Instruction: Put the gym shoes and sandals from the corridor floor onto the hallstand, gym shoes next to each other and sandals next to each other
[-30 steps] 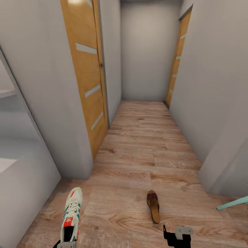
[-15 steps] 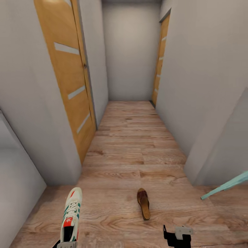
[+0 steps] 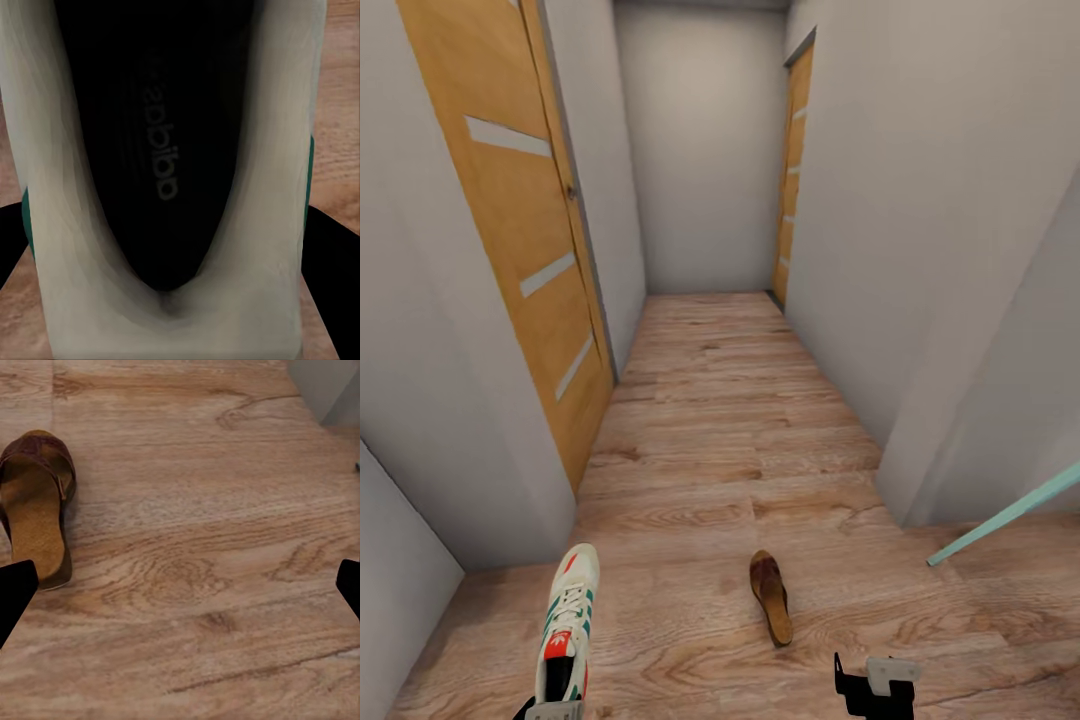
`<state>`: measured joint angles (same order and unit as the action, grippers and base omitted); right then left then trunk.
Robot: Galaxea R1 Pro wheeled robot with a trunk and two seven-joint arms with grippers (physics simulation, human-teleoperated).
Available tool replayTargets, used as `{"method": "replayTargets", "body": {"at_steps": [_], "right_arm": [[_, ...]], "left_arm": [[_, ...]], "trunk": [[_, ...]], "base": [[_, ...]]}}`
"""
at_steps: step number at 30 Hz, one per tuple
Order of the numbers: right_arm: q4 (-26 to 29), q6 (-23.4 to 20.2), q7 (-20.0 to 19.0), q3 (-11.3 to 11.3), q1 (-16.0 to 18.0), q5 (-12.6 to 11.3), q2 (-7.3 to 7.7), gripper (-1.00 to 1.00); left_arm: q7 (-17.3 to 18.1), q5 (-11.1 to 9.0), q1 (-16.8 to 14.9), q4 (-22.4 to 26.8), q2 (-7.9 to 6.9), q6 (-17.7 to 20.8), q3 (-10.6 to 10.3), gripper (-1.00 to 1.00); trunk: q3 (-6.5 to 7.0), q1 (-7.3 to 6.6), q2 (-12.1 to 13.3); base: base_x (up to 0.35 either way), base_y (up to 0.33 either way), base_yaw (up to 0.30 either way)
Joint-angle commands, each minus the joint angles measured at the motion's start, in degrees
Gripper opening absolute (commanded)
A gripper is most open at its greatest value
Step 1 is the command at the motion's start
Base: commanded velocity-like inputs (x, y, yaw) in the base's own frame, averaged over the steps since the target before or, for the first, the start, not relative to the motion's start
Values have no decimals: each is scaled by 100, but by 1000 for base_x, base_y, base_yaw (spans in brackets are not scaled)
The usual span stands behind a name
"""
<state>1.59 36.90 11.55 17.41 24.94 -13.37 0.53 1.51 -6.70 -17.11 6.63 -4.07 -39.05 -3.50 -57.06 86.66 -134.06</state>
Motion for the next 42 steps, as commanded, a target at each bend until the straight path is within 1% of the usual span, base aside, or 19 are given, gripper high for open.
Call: {"method": "replayTargets", "body": {"at_steps": [1, 8, 19, 32, 37, 42], "right_arm": [[-1, 10, 23, 51, 2, -34, 0, 100], [6, 10, 22, 52, 2, -34, -25, 100], [0, 10, 22, 52, 2, -34, -19, 100], [-1, 10, 28, 48, 2, -34, -10, 100], [-1, 10, 20, 51, 2, -34, -9, 100], [-1, 10, 22, 52, 2, -34, -9, 100]], "left_arm": [[16, -56, -3, -4, 0, -15, -37, -100], [16, -58, -3, -4, -1, -15, -37, -100], [16, -59, -3, -3, 0, -15, -37, -100], [16, -59, -3, -4, -5, -18, -37, -100], [16, -59, -3, -4, -3, -20, -37, -100], [16, -58, -3, -4, -1, -16, -37, -100]], "trunk": [[-5, -1, -2], [-5, -1, -2], [-5, -1, -2], [-5, -1, -2], [-5, -1, -2], [-5, -1, -2]], "base": [[30, 44, -22], [50, 13, -6], [240, 0, 0], [25, 5, 0], [84, 225, -38], [14, 37, -22]]}}
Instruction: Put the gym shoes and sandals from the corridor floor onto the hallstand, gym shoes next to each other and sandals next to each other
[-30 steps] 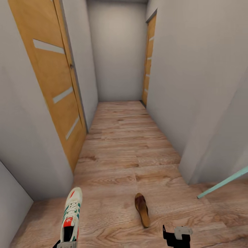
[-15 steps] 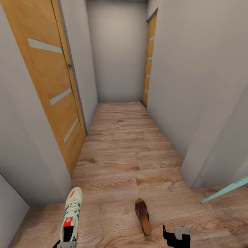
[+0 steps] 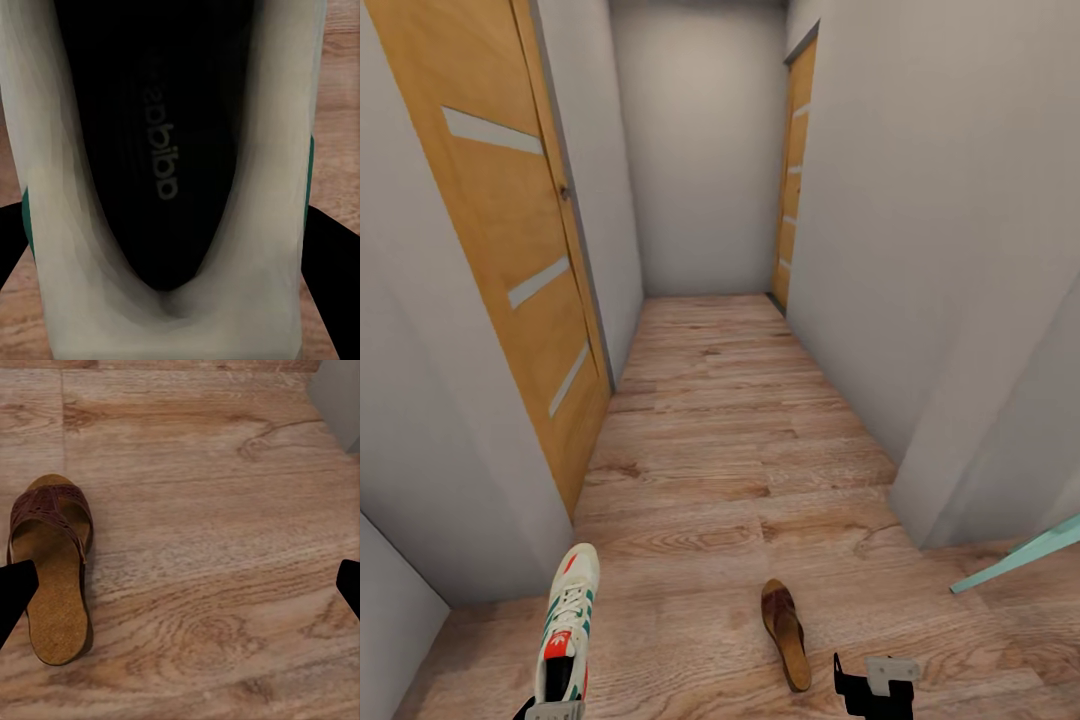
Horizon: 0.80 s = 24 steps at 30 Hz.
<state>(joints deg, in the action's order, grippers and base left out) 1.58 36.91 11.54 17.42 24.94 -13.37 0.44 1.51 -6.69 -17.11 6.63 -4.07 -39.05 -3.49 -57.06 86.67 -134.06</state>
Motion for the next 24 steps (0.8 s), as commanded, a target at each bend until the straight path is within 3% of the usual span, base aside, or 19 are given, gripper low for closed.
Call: {"method": "replayTargets", "body": {"at_steps": [1, 20, 24], "right_arm": [[0, 9, 24, 51, 2, -35, 0, 100], [10, 2, 11, 74, 2, -27, -34, 100], [74, -31, 8, 79, 2, -27, -114, 100]], "left_arm": [[16, -60, -3, -4, -4, -15, -37, -100], [73, 13, -20, 65, 12, 43, -89, -100], [82, 7, -115, 128, 44, 79, -96, -100]], "trunk": [[-5, -1, -2], [-5, -1, -2], [-5, -1, -2]], "base": [[5, 13, -8], [1, 2, -1], [0, 0, 0]]}}
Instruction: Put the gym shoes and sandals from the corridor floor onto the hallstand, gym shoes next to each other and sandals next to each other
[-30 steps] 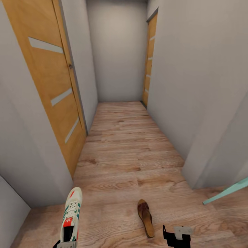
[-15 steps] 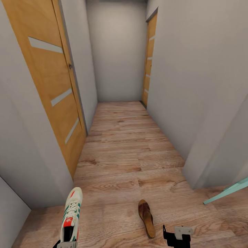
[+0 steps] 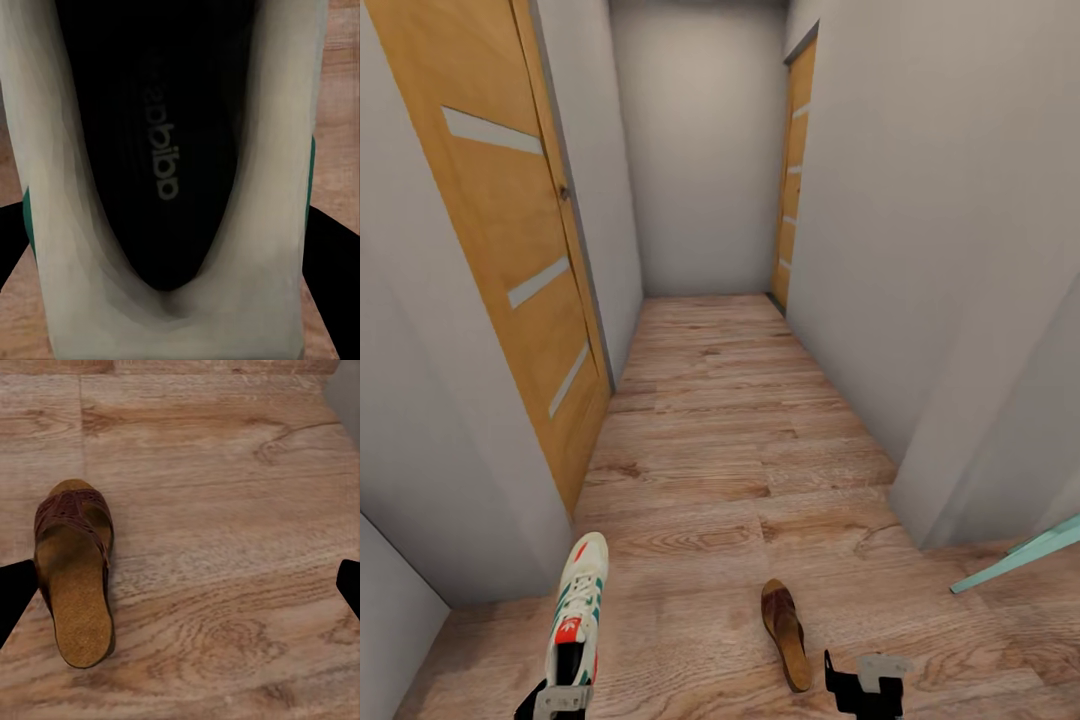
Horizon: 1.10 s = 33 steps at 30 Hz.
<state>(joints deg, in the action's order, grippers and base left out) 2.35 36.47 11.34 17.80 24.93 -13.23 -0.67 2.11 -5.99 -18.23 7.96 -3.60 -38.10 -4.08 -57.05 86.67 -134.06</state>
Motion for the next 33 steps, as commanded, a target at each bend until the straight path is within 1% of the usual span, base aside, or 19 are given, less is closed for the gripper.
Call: {"method": "replayTargets", "body": {"at_steps": [1, 2, 3, 5, 6, 7, 8, 10, 12, 13, 14, 15, 17, 18, 21, 29, 33], "right_arm": [[32, -5, 28, 41, 3, -41, -31, 100], [75, -32, 27, 41, 3, -40, -60, 100], [203, -120, 27, 42, 5, -37, -113, 100], [382, -277, 24, 54, 7, -34, -149, 100], [607, -527, 20, 77, 9, -33, -173, 100], [737, -689, 18, 89, 10, -32, -181, 100], [1020, -1079, 15, 111, 10, -32, -193, 100], [1368, -1594, 13, 126, 11, -31, -200, 100], [2000, -2596, 10, 139, 7, -31, -208, 100], [2119, -2789, 12, 142, 6, -31, -210, 100], [2321, -3091, 12, 145, 5, -31, -211, 100], [2651, -3523, 10, 148, 4, -37, -209, 100], [2668, -3576, 9, 155, 3, -38, -200, 100], [2677, -3599, 9, 159, 3, -37, -184, 100], [2683, -3627, 9, 169, 3, -31, -134, 100], [2688, -3629, 16, 168, 3, -30, -120, 100], [2693, -3629, 17, 170, 3, -30, -125, 100]], "left_arm": [[23, -65, -37, 20, 8, -6, -38, -100], [24, -66, -81, 50, 21, 10, -38, -100], [25, -64, -205, 113, 42, 81, -39, -100], [25, -61, -343, 176, 66, 209, -39, -100], [31, -61, -480, 231, 95, 386, -39, -100], [33, -61, -547, 258, 109, 487, -40, -100], [39, -61, -679, 317, 135, 701, -40, -100], [41, -61, -821, 403, 156, 943, -40, -100], [43, -75, -1084, 615, 173, 1349, -40, -100], [43, -79, -1138, 665, 177, 1424, -40, -100], [45, -85, -1235, 758, 185, 1551, -38, -100], [48, -87, -1395, 1038, 243, 1726, -28, -100], [42, -69, -1416, 1097, 337, 1754, -35, -100], [43, -49, -1426, 1132, 445, 1768, -47, -100], [50, 18, -1437, 1171, 571, 1767, -110, -100], [45, 34, -1441, 1243, 608, 1778, -235, -100], [42, 36, -1445, 1359, 614, 1788, -303, -100]], "trunk": [[-5, -1, -2], [-5, -1, -2], [-5, -1, -2], [-5, -1, -2], [-5, -1, -2], [-5, -1, -2], [-5, -1, -2], [-5, -1, -2], [-5, -1, -2], [-5, -1, -2], [-5, -1, -2], [-5, -1, -2], [-5, -1, -2], [-5, -1, -2], [-5, -1, -2], [-5, -1, -2], [-5, -1, -2]], "base": [[0, 0, 0], [0, 0, 0], [0, 0, 0], [0, 0, 0], [0, 0, 0], [0, 0, 0], [0, 0, 0], [0, 0, 0], [0, 0, 0], [0, 0, 0], [0, 0, 0], [0, 0, 0], [0, 0, 0], [40, 0, 0], [165, 0, 0], [39, 0, 0], [5, 0, 0]]}}
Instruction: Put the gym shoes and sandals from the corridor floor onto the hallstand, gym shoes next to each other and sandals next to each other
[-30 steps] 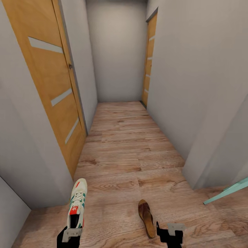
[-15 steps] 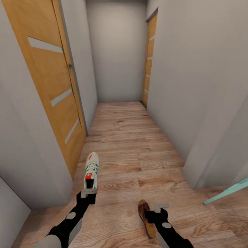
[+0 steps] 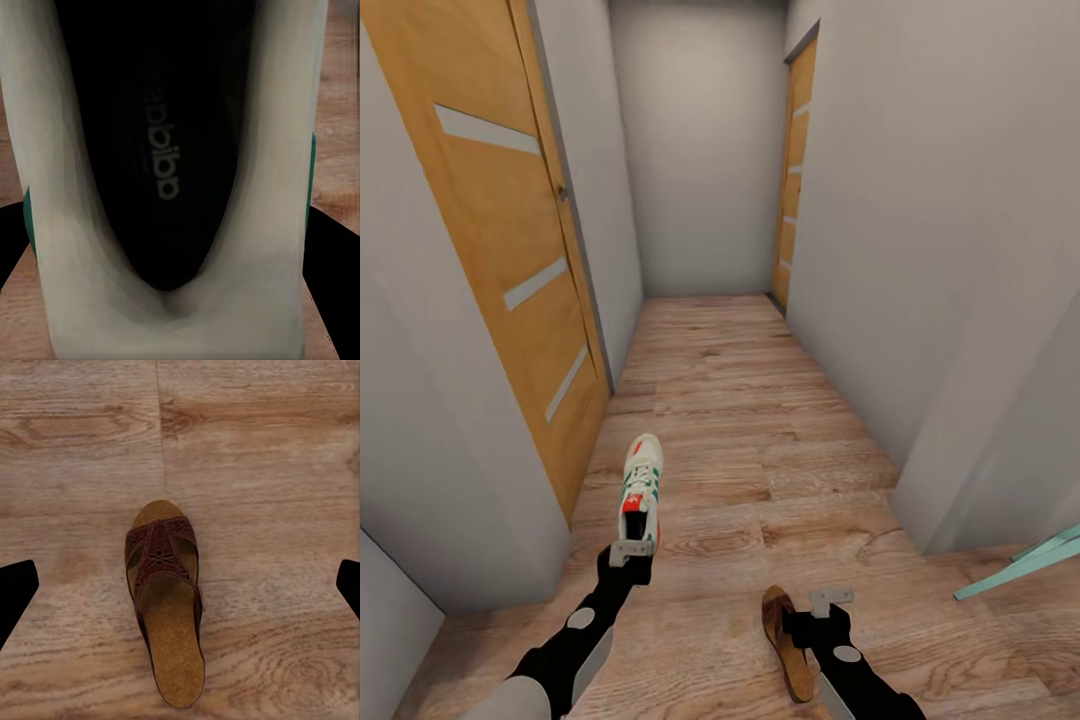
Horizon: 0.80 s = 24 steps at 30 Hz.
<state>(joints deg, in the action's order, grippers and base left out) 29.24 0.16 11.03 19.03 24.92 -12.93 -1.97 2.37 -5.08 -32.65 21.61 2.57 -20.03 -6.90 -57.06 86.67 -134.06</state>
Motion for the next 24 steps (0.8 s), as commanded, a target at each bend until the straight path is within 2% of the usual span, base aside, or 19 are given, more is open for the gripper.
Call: {"method": "replayTargets", "body": {"at_steps": [1, 7, 9, 14, 15, 19, 24], "right_arm": [[5, 0, 48, 48, 4, -60, 5, 100], [4, 6, 55, 45, 4, -63, 4, 100], [-2, 11, 58, 34, 4, -67, 9, 100], [-5, 96, 64, 36, 4, -69, 53, 100], [-9, 152, 65, 37, 4, -67, 86, 100], [-422, 1074, 50, 48, 4, -60, 219, 100], [-443, 1113, 49, 48, 4, -60, 223, 100]], "left_arm": [[15, -55, -4, 20, -3, -17, -27, -100], [33, -61, -5, 144, -49, -16, -58, -100], [445, -47, -5, 144, -80, -11, -74, -100], [718, -39, -5, 141, -85, -3, -88, -100], [745, -39, -5, 138, -84, -5, -94, -100], [798, 170, -5, 92, -72, -11, -101, -100], [800, 180, -2, 132, -55, -13, -103, -100]], "trunk": [[-5, -1, -2], [-24, 21, -42], [-70, 65, -122], [-198, 175, -323], [-225, 197, -363], [-332, 284, -523], [-467, 394, -724]], "base": [[2, 0, 0], [0, 0, 0], [0, 0, 0], [0, 0, 0], [0, 0, 0], [0, 0, 0], [0, 0, 0]]}}
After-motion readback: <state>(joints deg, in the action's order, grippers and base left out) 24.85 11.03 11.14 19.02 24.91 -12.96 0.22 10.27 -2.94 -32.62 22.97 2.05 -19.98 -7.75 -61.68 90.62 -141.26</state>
